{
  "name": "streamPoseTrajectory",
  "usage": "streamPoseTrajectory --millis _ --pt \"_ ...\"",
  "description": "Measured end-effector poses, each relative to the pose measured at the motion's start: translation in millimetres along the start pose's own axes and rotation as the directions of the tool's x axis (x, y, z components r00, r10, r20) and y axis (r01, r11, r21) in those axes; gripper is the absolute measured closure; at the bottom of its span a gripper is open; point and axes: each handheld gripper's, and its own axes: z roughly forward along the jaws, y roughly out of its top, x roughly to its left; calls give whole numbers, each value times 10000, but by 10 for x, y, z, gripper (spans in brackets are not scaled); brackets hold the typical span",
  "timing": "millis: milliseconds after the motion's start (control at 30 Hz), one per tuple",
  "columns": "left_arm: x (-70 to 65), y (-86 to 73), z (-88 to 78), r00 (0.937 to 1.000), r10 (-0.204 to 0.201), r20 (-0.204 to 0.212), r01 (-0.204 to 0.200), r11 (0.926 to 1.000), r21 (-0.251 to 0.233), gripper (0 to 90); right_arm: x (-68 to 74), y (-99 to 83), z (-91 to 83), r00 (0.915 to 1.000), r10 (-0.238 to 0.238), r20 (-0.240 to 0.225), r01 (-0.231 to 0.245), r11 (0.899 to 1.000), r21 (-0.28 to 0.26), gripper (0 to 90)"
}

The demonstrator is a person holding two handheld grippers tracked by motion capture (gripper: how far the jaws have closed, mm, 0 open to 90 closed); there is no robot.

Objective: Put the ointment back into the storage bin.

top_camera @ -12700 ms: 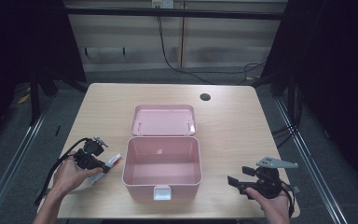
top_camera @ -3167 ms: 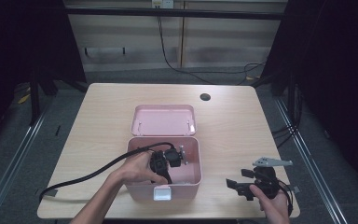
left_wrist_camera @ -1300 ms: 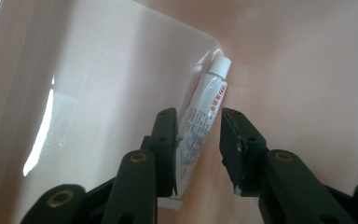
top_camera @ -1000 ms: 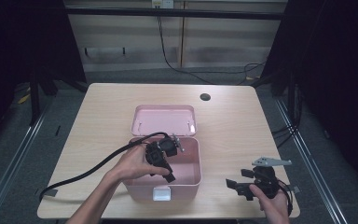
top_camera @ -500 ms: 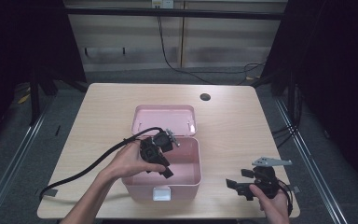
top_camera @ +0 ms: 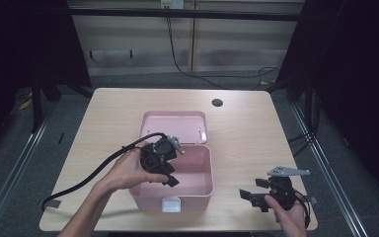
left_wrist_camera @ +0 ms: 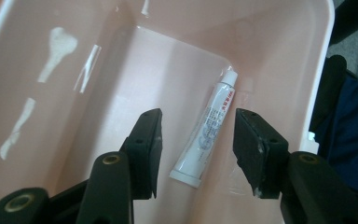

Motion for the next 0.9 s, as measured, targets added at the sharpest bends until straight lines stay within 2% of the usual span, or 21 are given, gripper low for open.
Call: streamPoseTrajectory --millis 33,233,267,400,700,767,800,900 --pt "10 -12 -14 10000 87 27 -87 10000 21 521 -1 0 0 10000 7 4 -7 10000 1 184" --pt "50 -125 -136 9994 -330 -78 328 9993 -177 487 -1 0 3 10000 30 18 -30 10000 21 184" --pt "44 -151 -185 9993 -329 -200 323 9990 -322 481 -1 2 7 10000 30 26 -30 10000 46 184" --pt "38 -207 -309 9993 -290 -246 275 9979 -587 471 1 0 2 10000 26 22 -26 10000 12 184" --pt "44 -401 -463 9986 -299 -425 270 9974 -670 454 3 0 3 10000 21 0 -21 10000 8 183" --pt "29 -492 -523 9983 -367 -454 322 9947 -973 454 8 -3 -4 10000 -20 -36 20 10000 -29 181" --pt "29 -492 -523 9983 -367 -454 322 9947 -973 454 8 -3 -4 10000 -20 -36 20 10000 -29 181" --pt "42 -576 -588 9986 -247 -474 202 9954 -941 443 7 -2 1 10000 23 -5 -23 10000 3 181"
